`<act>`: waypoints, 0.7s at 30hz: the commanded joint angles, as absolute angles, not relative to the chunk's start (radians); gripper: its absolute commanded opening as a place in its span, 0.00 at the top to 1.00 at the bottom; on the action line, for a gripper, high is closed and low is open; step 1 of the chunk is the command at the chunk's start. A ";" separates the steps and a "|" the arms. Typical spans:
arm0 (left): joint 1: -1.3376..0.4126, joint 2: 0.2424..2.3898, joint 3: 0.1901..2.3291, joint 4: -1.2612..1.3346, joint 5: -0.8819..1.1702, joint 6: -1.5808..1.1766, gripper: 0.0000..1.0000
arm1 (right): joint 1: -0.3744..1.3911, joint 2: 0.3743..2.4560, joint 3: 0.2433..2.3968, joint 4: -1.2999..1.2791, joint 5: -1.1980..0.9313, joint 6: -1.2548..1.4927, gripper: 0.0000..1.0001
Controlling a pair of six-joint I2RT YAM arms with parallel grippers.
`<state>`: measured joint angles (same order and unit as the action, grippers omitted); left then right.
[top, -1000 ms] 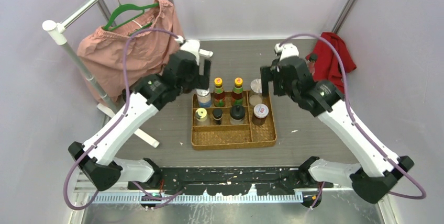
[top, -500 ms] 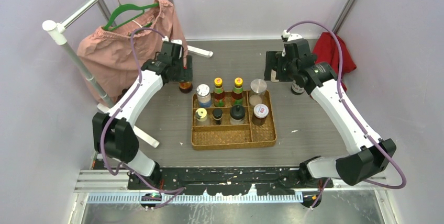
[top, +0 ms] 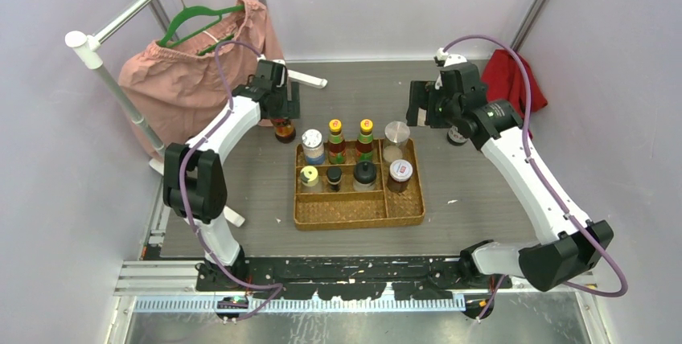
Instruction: Organize the condiment bottles
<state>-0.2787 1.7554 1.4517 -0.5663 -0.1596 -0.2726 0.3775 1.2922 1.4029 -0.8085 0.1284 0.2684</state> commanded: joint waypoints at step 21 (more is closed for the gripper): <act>-0.267 1.720 1.515 -0.568 -0.145 -0.269 0.42 | 0.378 1.252 1.355 -0.758 0.095 0.276 0.00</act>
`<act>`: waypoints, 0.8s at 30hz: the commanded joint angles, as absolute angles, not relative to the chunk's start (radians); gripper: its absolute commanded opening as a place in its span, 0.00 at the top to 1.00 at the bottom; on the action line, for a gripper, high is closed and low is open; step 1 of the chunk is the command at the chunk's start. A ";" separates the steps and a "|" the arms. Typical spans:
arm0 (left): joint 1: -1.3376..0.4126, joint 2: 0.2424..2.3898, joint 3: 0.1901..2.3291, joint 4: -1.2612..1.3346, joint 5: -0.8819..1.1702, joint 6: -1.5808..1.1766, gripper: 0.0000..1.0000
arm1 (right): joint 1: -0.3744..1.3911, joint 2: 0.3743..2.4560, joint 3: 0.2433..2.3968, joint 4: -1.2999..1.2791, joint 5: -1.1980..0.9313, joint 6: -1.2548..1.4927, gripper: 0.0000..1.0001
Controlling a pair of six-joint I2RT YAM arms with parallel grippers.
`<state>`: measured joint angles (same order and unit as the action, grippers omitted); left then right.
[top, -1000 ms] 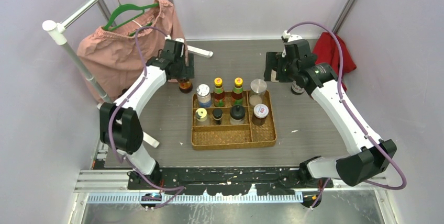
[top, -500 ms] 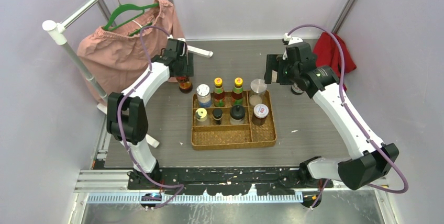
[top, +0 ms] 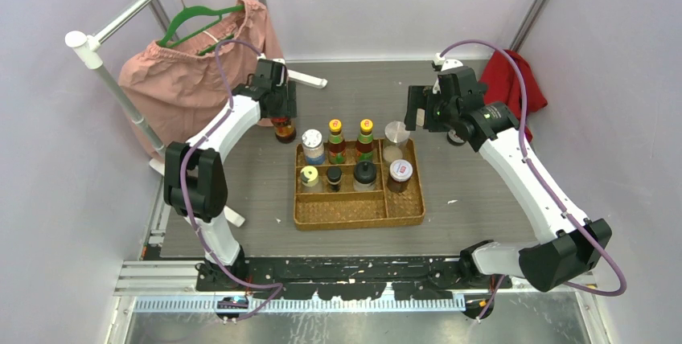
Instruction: Organize the condiment bottles
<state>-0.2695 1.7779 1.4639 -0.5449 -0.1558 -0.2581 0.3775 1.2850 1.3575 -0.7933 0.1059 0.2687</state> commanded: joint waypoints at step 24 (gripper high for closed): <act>-0.342 1.397 1.568 -0.891 -0.097 -0.239 0.43 | 0.379 1.220 1.317 -0.742 0.078 0.297 0.00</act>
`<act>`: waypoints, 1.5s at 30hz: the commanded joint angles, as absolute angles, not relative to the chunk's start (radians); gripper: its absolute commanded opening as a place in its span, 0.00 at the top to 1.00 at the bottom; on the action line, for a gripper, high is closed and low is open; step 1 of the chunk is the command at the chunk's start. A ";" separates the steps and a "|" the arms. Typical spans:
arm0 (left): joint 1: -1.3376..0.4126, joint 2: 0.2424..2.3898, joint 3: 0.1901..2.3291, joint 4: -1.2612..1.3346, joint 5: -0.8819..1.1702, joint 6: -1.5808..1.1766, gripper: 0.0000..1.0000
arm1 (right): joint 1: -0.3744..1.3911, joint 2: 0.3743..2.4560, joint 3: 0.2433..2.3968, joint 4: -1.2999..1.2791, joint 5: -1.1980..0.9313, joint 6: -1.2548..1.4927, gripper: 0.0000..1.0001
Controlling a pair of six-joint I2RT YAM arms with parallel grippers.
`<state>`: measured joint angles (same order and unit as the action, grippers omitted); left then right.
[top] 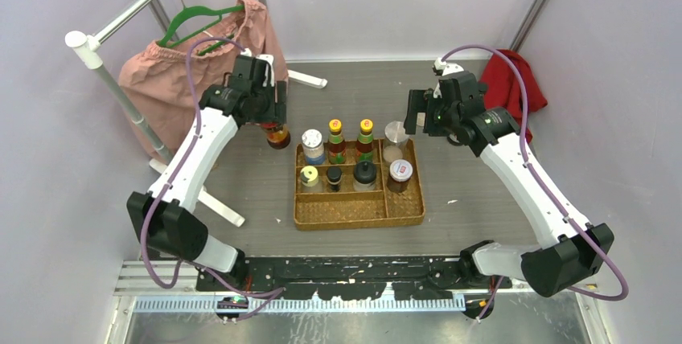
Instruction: Organize the condiment bottles
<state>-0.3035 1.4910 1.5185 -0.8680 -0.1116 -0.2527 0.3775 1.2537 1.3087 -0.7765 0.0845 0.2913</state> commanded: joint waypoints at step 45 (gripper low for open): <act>-1.162 1.341 1.432 -0.827 -0.394 -0.480 0.46 | 0.378 1.103 1.243 -0.772 0.097 0.296 0.00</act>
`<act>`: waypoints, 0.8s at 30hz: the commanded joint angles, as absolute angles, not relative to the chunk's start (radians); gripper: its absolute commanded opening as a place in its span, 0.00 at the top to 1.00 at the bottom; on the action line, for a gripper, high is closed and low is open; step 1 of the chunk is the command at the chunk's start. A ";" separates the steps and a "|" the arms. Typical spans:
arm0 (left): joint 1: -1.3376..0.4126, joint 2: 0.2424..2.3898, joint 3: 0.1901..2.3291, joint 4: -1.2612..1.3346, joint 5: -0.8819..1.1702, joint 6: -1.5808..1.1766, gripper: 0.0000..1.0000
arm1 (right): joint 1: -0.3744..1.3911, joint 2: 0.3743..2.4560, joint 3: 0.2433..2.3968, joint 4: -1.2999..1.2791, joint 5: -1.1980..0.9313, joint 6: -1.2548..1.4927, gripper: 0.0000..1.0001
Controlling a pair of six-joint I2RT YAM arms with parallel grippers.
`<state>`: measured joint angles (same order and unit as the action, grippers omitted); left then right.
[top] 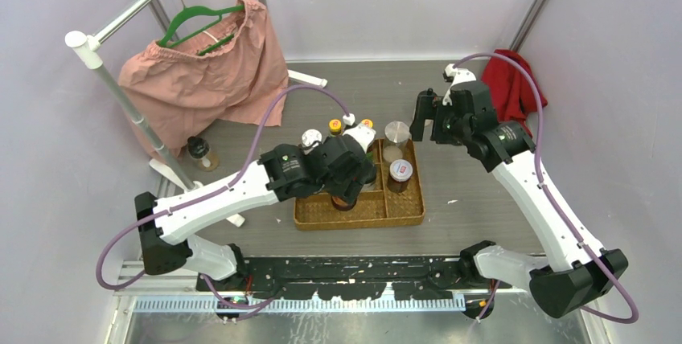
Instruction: Organize the condiment bottles
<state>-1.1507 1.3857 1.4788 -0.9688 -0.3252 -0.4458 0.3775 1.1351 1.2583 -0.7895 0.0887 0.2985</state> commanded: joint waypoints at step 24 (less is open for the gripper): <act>-1.163 1.345 1.178 -0.589 -0.390 -0.478 0.45 | 0.378 1.105 1.196 -0.755 0.087 0.307 0.01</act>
